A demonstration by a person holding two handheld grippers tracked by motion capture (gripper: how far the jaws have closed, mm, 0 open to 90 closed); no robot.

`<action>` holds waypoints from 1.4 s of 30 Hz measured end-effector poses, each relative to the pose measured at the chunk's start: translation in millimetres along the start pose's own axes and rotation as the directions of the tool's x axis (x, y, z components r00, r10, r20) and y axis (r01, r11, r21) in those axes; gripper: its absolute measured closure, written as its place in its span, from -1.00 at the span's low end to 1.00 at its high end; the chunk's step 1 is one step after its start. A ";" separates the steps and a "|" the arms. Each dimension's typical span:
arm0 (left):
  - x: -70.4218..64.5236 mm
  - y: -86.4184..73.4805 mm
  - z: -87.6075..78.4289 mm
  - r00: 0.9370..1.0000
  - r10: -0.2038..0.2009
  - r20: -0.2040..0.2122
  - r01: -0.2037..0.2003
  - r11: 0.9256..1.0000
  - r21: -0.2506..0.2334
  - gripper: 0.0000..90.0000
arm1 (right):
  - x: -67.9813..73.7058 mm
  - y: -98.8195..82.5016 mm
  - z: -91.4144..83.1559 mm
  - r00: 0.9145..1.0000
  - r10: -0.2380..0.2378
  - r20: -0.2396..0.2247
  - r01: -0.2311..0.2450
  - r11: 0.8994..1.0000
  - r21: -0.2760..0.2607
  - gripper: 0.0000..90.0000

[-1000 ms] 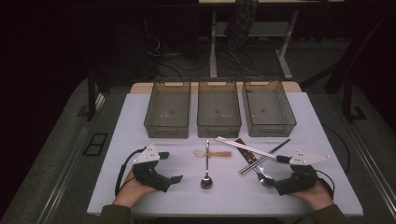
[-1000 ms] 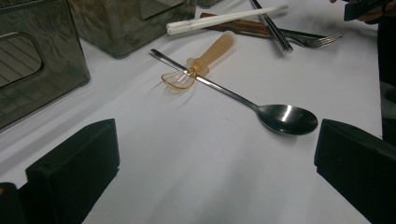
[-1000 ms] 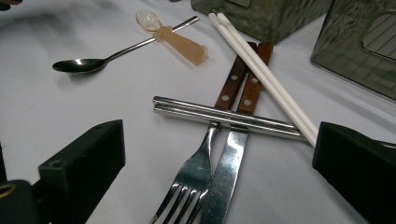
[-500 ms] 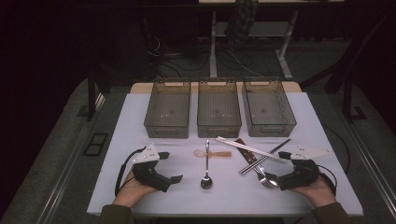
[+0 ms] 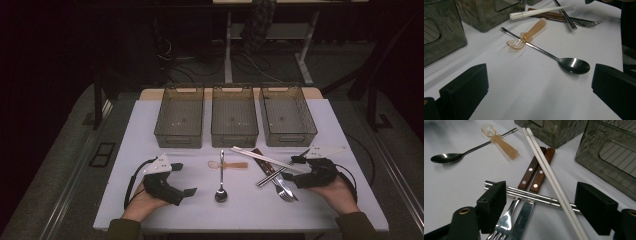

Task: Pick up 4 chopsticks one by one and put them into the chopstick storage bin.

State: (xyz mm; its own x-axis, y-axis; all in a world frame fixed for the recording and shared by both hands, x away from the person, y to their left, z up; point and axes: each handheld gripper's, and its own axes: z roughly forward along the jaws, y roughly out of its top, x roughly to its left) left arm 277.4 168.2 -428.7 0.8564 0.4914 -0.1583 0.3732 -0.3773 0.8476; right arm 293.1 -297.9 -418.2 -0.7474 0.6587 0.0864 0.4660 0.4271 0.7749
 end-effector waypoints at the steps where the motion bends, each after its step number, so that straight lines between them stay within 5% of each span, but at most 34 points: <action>1: -0.2 0.3 0.2 1.000 0.002 0.000 -0.002 1.000 0.000 -1.00 | -1.0 1.8 2.0 1.000 0.000 -0.002 0.000 1.000 0.006 -0.36; 12: -0.5 0.7 1.2 1.000 0.000 0.006 0.000 1.000 0.006 -0.99 | -19.8 21.7 24.6 0.999 -0.008 -0.037 0.010 0.999 0.050 0.12; 28: -0.7 0.6 0.9 1.000 -0.002 0.010 0.002 1.000 0.005 -0.98 | -32.7 27.5 52.7 0.996 -0.016 -0.088 0.027 0.992 0.125 0.37; 42: -0.8 0.6 1.5 1.000 0.000 0.013 0.000 1.000 0.009 -0.97 | -31.0 24.9 57.7 0.995 -0.039 -0.093 0.055 0.984 0.171 0.57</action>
State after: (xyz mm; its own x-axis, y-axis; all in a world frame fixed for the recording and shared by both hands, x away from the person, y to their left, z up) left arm 277.5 166.4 -428.8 0.8610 0.4811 -0.1652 0.3764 -0.3842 0.8430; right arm 355.2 -271.9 -437.7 -0.8059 0.5810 0.1136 0.4984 0.5624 0.6598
